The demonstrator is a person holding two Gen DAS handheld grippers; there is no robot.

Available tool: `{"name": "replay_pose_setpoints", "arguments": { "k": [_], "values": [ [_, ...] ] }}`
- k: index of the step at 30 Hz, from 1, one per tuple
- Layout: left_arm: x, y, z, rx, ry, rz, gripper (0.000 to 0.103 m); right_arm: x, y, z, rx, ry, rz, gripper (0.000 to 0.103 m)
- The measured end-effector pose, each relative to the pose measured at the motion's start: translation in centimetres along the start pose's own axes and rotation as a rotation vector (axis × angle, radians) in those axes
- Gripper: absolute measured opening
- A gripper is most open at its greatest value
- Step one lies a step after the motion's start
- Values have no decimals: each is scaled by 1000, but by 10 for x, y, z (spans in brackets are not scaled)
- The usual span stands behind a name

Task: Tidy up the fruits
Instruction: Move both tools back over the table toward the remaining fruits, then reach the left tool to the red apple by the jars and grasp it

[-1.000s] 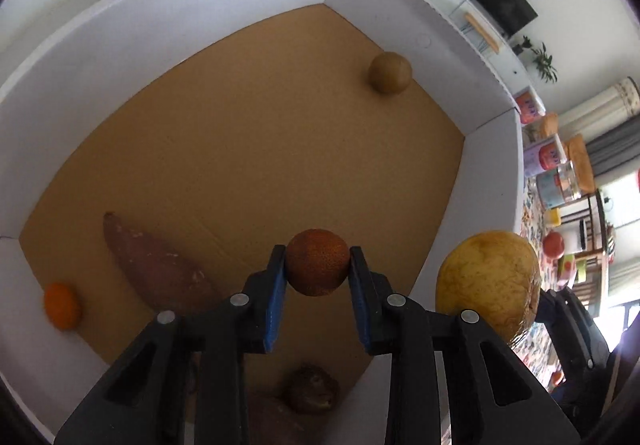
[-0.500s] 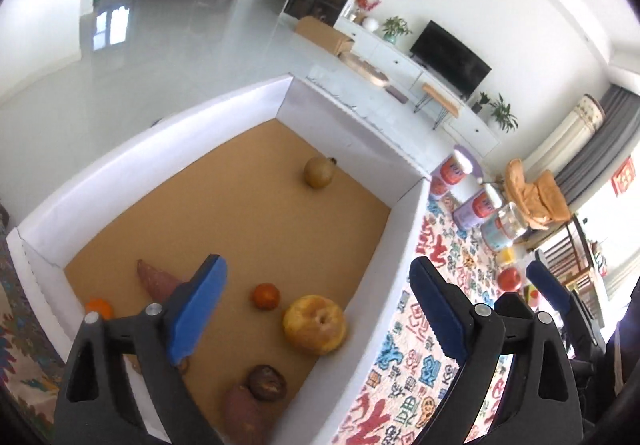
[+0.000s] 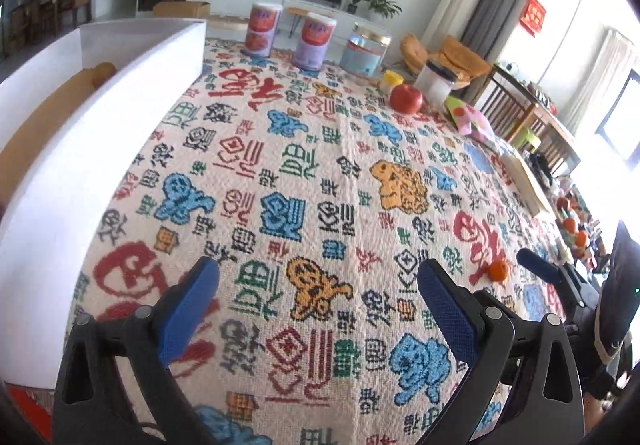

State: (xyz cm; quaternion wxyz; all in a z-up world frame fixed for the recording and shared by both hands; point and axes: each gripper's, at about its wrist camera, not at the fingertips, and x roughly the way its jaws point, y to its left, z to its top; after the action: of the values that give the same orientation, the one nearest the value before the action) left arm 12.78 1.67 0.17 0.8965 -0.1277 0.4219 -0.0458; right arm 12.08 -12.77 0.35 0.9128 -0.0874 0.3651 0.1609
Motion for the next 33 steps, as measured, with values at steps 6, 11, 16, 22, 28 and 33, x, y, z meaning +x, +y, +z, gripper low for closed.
{"name": "replay_pose_setpoints", "arguments": {
  "k": [6, 11, 16, 22, 28, 33],
  "values": [
    [49, -32, -32, 172, 43, 89, 100, 0, -66, -103, 186, 133, -121, 100],
    [62, -33, -40, 243, 52, 137, 100, 2, -76, -108, 230, 172, -160, 100],
    [66, -37, -42, 256, 51, 149, 103, 13, -74, -104, 214, 192, -175, 103],
    [67, -36, -42, 256, 51, 149, 103, 16, -73, -104, 213, 192, -176, 103],
    [66, -36, -42, 256, 50, 149, 103, 16, -74, -104, 213, 192, -175, 103],
    [66, -36, -42, 256, 50, 149, 103, 16, -74, -104, 213, 192, -175, 103]
  ]
}}
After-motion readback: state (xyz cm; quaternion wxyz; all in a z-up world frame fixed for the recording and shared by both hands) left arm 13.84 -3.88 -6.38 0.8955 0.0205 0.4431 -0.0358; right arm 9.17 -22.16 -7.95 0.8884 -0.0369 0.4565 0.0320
